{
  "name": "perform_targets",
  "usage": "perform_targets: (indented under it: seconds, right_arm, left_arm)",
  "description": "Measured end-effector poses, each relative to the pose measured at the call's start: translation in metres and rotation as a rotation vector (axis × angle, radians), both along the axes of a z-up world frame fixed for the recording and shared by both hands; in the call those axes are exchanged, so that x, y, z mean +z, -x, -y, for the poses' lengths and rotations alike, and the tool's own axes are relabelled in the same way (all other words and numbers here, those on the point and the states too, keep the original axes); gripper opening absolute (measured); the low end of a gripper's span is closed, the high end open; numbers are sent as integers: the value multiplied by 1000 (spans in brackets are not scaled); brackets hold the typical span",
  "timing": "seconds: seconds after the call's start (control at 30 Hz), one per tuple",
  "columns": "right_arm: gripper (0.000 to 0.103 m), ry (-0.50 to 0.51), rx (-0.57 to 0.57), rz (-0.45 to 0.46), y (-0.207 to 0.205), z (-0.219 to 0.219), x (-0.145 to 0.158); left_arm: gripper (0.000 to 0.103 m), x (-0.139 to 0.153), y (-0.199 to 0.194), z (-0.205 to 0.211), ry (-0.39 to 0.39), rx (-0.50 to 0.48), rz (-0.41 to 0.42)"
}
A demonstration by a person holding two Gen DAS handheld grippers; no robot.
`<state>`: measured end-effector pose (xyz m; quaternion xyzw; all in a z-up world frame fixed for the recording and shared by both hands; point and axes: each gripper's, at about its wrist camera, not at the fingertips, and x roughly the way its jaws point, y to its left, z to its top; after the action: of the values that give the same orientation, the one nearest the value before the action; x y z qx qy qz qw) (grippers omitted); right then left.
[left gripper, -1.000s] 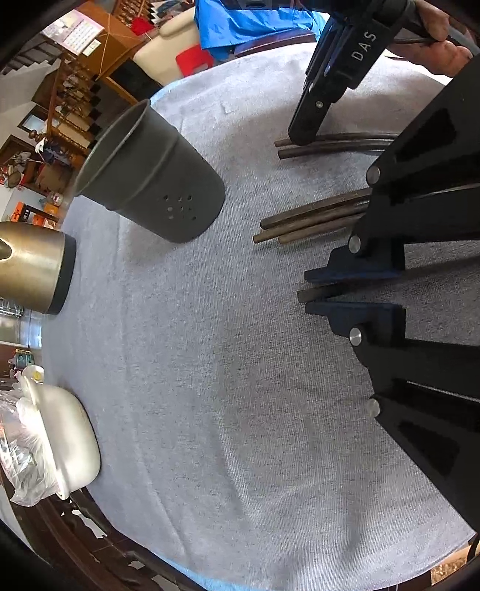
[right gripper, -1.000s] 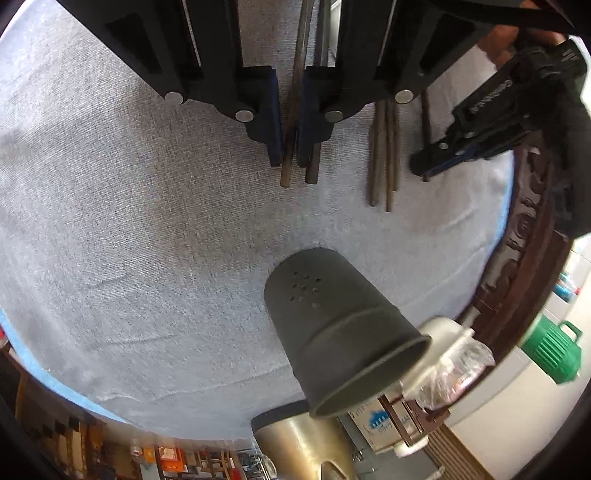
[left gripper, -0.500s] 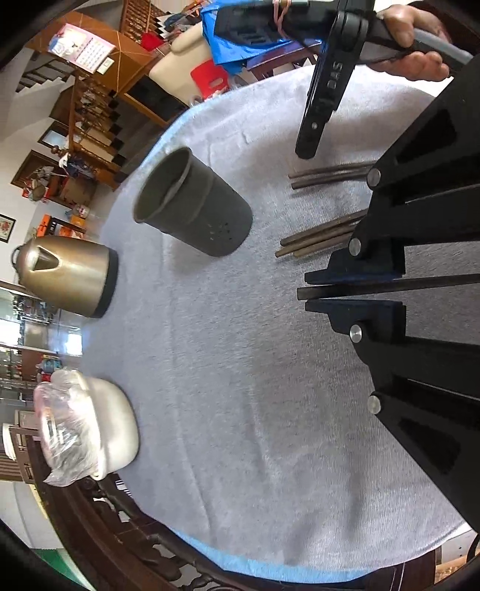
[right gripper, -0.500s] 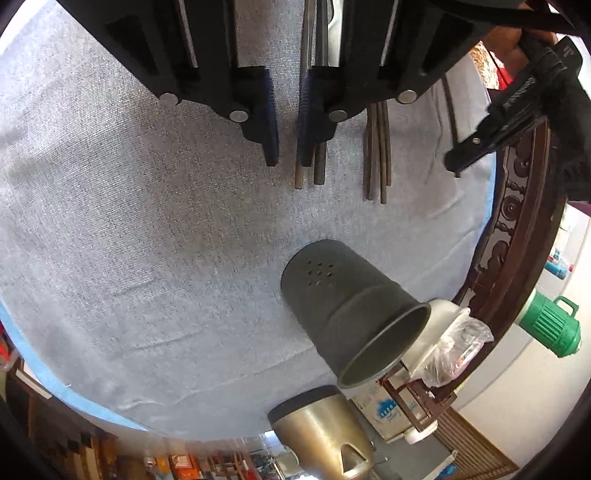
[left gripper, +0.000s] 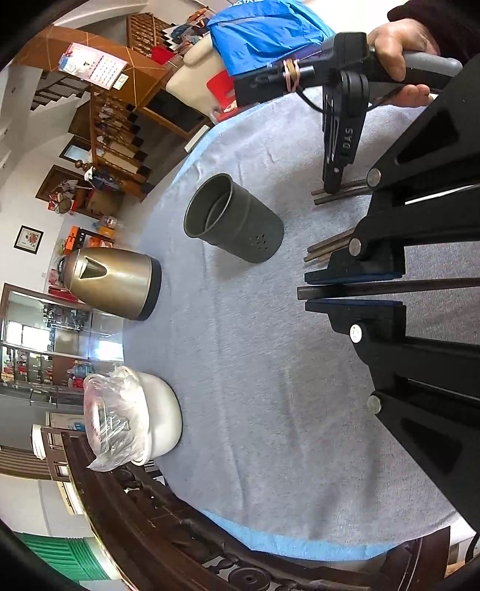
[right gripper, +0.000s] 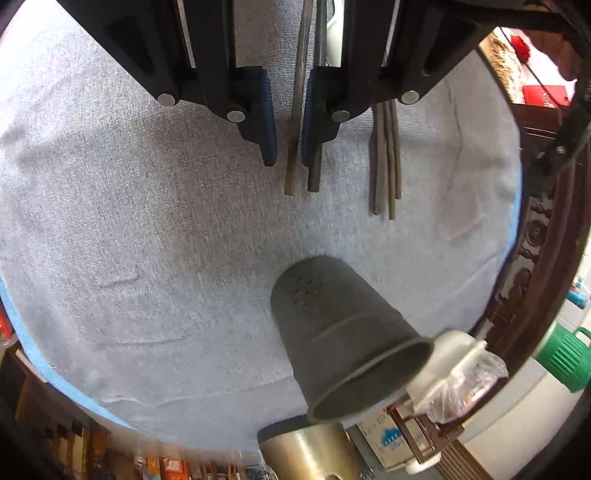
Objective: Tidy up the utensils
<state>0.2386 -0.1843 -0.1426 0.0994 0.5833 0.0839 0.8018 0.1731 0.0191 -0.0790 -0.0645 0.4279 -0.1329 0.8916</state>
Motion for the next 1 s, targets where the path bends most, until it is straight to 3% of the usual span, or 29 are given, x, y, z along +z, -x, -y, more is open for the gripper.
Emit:
perform_targets:
  seconds: [0.33, 0.43, 0.53, 0.8, 1.0]
  right_arm:
    - [16, 46, 6, -42, -13, -11, -8]
    - [8, 27, 9, -30, -16, -14, -8]
    - [7, 22, -2, -3, -16, -14, -4]
    - [6, -28, -46, 187, 15, 8, 44]
    - [6, -73, -93, 418, 42, 25, 119]
  left_arm:
    - [8, 0, 2, -11, 16, 7, 4]
    - [8, 2, 3, -13, 12, 10, 10]
    - [8, 8, 5, -16, 10, 11, 22]
    - [8, 39, 12, -9, -9, -8, 84]
    - [8, 86, 11, 2, 6, -32, 192]
